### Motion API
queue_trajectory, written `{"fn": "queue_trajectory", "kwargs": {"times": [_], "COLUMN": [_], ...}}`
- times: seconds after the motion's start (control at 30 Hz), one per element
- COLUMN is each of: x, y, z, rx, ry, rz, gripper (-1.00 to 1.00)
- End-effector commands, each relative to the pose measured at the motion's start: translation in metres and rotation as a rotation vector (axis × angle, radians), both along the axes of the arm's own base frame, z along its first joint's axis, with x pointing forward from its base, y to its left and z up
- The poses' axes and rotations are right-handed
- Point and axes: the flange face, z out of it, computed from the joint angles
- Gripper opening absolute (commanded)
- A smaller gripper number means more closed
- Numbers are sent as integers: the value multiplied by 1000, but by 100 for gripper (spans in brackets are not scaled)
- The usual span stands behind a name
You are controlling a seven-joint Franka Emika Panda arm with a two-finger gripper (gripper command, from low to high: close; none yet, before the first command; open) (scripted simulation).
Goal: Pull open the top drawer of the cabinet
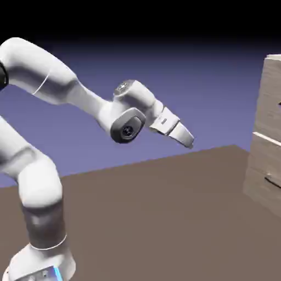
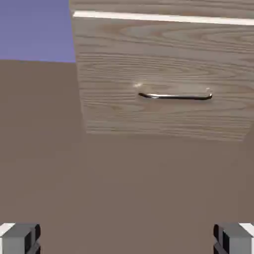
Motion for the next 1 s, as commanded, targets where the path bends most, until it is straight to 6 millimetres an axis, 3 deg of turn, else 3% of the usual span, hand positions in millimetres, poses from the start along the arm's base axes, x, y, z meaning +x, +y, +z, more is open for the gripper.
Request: {"fn": "queue_trajectory", "kwargs": {"times": [0.0,0.23,0.47,0.73,0.97], "x": [1,1,-10,-22,-20], "y": [5,29,34,15,-19], "z": [12,97,173,241,280], "rx": [-50,-419,-820,-1309,-1748], "ry": [-27,-227,-427,-610,-687], "rz": [60,426,690,865,926], "gripper": [0,0,0,0,0]}}
